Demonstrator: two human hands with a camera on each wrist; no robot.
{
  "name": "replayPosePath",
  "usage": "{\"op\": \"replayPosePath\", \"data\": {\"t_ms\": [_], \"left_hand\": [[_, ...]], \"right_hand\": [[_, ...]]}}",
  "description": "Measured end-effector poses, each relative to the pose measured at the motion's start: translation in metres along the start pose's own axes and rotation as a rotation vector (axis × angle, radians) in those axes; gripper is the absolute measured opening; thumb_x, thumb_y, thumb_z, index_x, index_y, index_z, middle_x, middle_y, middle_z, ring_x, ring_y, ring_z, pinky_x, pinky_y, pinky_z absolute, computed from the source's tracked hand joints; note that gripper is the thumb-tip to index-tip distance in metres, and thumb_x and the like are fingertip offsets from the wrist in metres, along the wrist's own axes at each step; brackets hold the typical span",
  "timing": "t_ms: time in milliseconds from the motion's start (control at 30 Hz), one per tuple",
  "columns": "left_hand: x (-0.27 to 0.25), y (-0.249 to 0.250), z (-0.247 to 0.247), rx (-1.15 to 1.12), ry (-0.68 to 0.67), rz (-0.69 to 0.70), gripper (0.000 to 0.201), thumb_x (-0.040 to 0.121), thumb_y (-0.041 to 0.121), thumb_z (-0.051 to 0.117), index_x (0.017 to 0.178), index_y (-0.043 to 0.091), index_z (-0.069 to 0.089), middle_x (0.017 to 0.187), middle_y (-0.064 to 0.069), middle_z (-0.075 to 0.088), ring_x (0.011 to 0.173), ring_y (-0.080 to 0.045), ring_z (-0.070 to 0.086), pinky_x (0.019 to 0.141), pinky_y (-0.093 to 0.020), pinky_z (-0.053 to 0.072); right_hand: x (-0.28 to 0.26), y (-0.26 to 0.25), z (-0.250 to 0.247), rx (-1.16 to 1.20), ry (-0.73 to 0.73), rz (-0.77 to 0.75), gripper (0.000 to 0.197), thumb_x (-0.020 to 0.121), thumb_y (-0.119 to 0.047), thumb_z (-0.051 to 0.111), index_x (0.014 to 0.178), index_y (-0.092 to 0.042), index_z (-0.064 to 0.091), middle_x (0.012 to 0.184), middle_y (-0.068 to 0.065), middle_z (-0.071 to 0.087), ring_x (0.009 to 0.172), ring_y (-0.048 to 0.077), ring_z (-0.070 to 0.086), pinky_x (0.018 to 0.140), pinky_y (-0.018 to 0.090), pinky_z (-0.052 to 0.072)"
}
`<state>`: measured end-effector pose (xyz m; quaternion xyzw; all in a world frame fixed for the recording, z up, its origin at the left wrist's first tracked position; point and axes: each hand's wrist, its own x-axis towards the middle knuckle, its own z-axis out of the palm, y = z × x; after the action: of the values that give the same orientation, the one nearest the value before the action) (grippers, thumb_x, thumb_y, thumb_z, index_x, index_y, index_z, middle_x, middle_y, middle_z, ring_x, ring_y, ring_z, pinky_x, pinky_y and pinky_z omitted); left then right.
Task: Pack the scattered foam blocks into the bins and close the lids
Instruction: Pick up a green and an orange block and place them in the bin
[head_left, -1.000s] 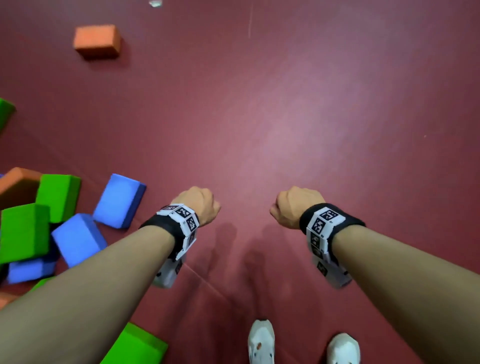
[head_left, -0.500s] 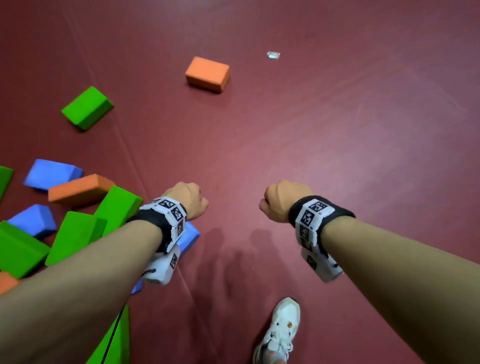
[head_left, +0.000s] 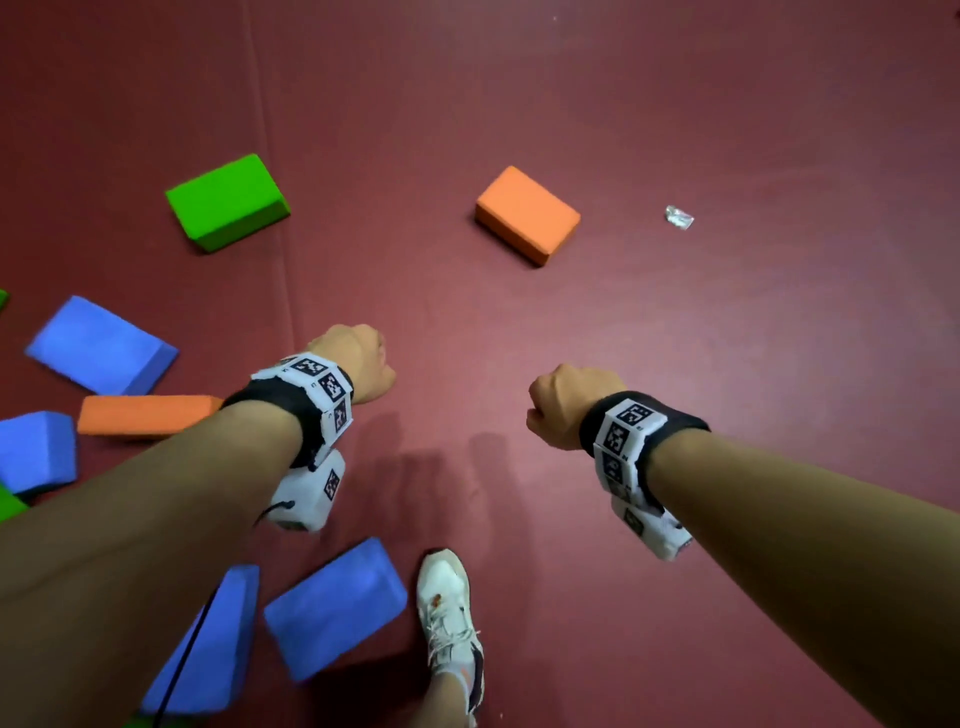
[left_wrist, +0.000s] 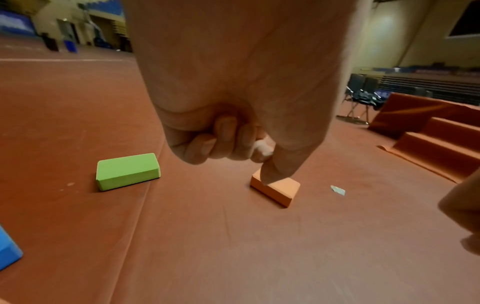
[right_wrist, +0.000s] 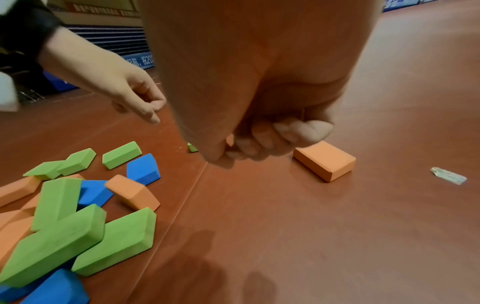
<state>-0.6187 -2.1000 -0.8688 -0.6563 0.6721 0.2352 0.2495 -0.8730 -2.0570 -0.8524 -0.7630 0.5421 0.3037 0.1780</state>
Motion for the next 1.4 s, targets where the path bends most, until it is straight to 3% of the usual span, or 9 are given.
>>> {"op": "replayPosePath", "data": {"t_ms": [167, 433, 633, 767, 967, 1067, 1200, 1300, 1400], "left_hand": [[0.044, -0.031, -0.027, -0.042, -0.104, -0.022, 0.021, 0.085, 0.028, 0.051, 0.096, 0.014, 0.061, 0.094, -0.008, 0.064, 0.083, -0.030, 0.063, 0.069, -0.036, 0.055], [0.162, -0.074, -0.112, -0.097, -0.113, -0.088, 0.015, 0.083, 0.035, 0.053, 0.077, 0.021, 0.050, 0.090, -0.005, 0.060, 0.080, -0.029, 0.061, 0.064, -0.031, 0.048], [0.229, -0.097, -0.160, 0.059, -0.206, -0.040, 0.035, 0.099, 0.035, 0.042, 0.113, 0.008, 0.060, 0.118, -0.009, 0.063, 0.108, -0.029, 0.059, 0.088, -0.033, 0.046], [0.276, -0.132, -0.172, 0.012, -0.166, -0.117, 0.026, 0.091, 0.040, 0.051, 0.085, 0.015, 0.057, 0.099, -0.010, 0.067, 0.092, -0.030, 0.060, 0.083, -0.034, 0.050], [0.349, -0.116, -0.148, -0.020, -0.177, -0.053, 0.019, 0.090, 0.033, 0.055, 0.078, 0.018, 0.053, 0.087, -0.005, 0.060, 0.089, -0.028, 0.058, 0.077, -0.029, 0.042], [0.401, -0.135, -0.122, -0.045, -0.163, -0.059, 0.014, 0.081, 0.036, 0.060, 0.081, 0.024, 0.053, 0.095, -0.004, 0.060, 0.098, -0.028, 0.059, 0.086, -0.031, 0.046], [0.499, -0.180, -0.121, 0.032, -0.034, -0.208, 0.059, 0.076, 0.047, 0.074, 0.121, 0.019, 0.048, 0.127, -0.019, 0.043, 0.114, -0.042, 0.052, 0.096, -0.043, 0.045], [0.550, -0.215, -0.104, 0.082, 0.068, -0.291, 0.101, 0.059, 0.052, 0.087, 0.137, 0.020, 0.030, 0.147, -0.026, 0.019, 0.127, -0.050, 0.036, 0.101, -0.052, 0.041], [0.592, -0.258, -0.093, 0.130, 0.079, -0.400, 0.144, 0.035, 0.068, 0.088, 0.149, 0.034, 0.008, 0.156, -0.028, -0.004, 0.140, -0.053, 0.014, 0.111, -0.060, 0.027]], "right_hand": [[0.065, -0.004, -0.048, -0.002, -0.055, -0.041, 0.032, 0.096, -0.037, 0.044, 0.109, -0.015, 0.064, 0.113, 0.010, 0.064, 0.098, 0.034, 0.063, 0.070, 0.034, 0.044], [0.210, 0.021, -0.133, 0.024, -0.070, -0.068, 0.028, 0.096, -0.034, 0.046, 0.108, -0.016, 0.064, 0.113, 0.009, 0.064, 0.099, 0.034, 0.063, 0.070, 0.033, 0.043], [0.310, 0.042, -0.162, 0.098, -0.111, -0.085, 0.020, 0.095, -0.031, 0.046, 0.104, -0.019, 0.059, 0.115, 0.007, 0.062, 0.099, 0.033, 0.062, 0.071, 0.033, 0.041], [0.354, 0.043, -0.168, 0.113, -0.102, -0.126, 0.020, 0.095, -0.031, 0.049, 0.108, -0.018, 0.058, 0.116, 0.009, 0.058, 0.103, 0.033, 0.060, 0.075, 0.037, 0.047], [0.407, 0.067, -0.139, 0.114, -0.130, -0.043, 0.033, 0.095, -0.033, 0.053, 0.122, -0.016, 0.048, 0.124, 0.010, 0.042, 0.113, 0.035, 0.046, 0.070, 0.039, 0.039], [0.449, 0.077, -0.124, 0.108, -0.078, 0.029, 0.032, 0.095, -0.032, 0.053, 0.123, -0.020, 0.043, 0.127, 0.009, 0.037, 0.111, 0.035, 0.042, 0.071, 0.041, 0.036], [0.551, 0.091, -0.122, 0.108, 0.060, 0.187, 0.064, 0.083, -0.044, 0.070, 0.135, -0.023, 0.038, 0.142, 0.008, 0.026, 0.121, 0.040, 0.036, 0.081, 0.047, 0.038], [0.612, 0.099, -0.106, 0.030, 0.027, 0.327, 0.118, 0.071, -0.074, 0.067, 0.157, -0.029, -0.002, 0.162, 0.009, -0.006, 0.142, 0.054, 0.008, 0.104, 0.070, 0.024], [0.662, 0.114, -0.101, 0.003, 0.029, 0.461, 0.144, 0.054, -0.088, 0.065, 0.152, -0.033, -0.025, 0.161, 0.012, -0.025, 0.143, 0.058, -0.005, 0.104, 0.080, 0.012]]}}
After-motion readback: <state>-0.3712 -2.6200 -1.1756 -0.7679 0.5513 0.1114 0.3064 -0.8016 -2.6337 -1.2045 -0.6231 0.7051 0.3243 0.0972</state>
